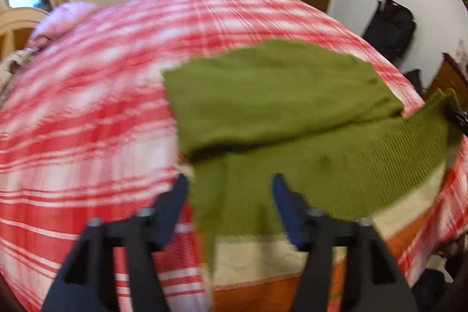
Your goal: Fold small clothes
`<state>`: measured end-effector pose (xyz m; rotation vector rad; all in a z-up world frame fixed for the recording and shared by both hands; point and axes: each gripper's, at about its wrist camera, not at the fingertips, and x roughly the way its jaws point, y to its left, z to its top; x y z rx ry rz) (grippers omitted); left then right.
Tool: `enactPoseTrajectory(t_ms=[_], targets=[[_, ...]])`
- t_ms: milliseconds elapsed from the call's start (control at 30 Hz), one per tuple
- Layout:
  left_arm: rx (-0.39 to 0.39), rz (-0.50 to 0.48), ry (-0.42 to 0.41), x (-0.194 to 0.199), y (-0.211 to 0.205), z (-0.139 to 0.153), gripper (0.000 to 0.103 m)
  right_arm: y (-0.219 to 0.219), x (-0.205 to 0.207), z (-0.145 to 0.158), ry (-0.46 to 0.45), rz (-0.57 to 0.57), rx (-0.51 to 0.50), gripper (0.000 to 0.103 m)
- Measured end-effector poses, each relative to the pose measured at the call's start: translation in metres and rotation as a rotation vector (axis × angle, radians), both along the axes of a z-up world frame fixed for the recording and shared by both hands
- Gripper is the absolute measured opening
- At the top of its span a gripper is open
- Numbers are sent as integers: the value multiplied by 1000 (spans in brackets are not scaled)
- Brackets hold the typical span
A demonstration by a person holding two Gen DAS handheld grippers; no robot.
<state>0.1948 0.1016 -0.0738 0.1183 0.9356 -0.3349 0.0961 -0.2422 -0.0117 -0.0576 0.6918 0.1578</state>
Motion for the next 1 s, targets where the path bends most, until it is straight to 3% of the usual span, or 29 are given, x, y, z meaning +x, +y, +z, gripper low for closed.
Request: enactPoseTrajectory(t_ms=[67, 133, 167, 233, 300, 367, 533, 733, 867, 933, 967, 1000], targets=[[25, -11, 9, 0, -7, -8, 67, -4, 0, -3, 12, -8, 18, 9], [68, -13, 24, 3, -14, -19, 59, -5, -1, -3, 12, -10, 20, 9], [81, -24, 36, 4, -18, -25, 44, -4, -1, -3, 10, -10, 15, 9], [88, -32, 15, 0, -23, -25, 38, -4, -1, -4, 14, -10, 13, 9], [113, -50, -8, -4, -28, -23, 12, -3, 0, -5, 18, -13, 15, 9], [137, -51, -32, -8, -31, -21, 9, -3, 0, -3, 12, -14, 19, 9], [53, -19, -42, -9, -20, -5, 6, 1, 1, 11, -26, 5, 12, 9], [-47, 77, -129, -1, -4, 37, 4, 6, 17, 27, -58, 28, 4, 9], [9, 105, -160, 14, -2, 45, 5, 10, 22, 30, -59, 38, -14, 9], [14, 78, -123, 19, -1, 40, 9, 11, 18, 28, -56, 40, -27, 9], [8, 57, -93, 21, -1, 34, 16, 11, 17, 26, -53, 38, -27, 9], [7, 37, -66, 21, -1, 29, 30, 9, 15, 24, -46, 35, -23, 9]])
